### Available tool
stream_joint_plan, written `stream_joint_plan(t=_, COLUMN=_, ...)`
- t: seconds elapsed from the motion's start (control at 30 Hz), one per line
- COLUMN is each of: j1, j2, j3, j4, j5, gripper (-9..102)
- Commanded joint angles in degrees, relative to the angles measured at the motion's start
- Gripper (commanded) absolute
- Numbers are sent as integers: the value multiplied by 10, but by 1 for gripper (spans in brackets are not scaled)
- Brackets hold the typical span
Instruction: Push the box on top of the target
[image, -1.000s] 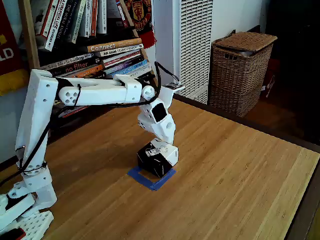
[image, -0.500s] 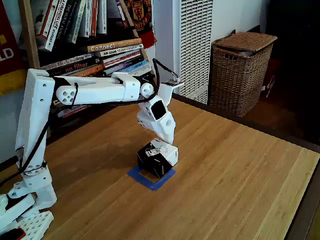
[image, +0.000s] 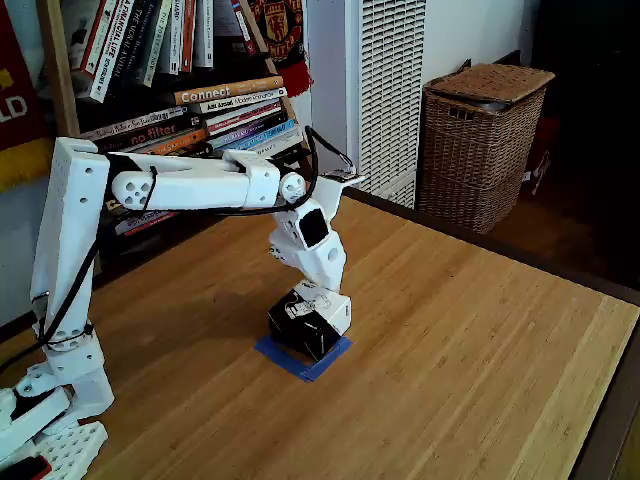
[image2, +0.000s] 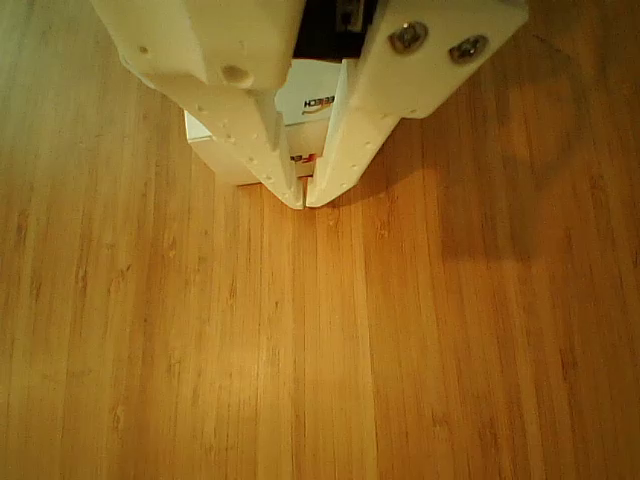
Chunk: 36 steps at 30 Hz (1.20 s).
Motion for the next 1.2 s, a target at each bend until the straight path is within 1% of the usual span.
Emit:
stream_joint_plan(t=0.0, j1=4, j2=49, j3=0, j4=0, j5=-5, gripper=0)
stream_joint_plan(t=1.17, j1=50, j2=51, j3=17, j4=-21, j5=-8, gripper=0)
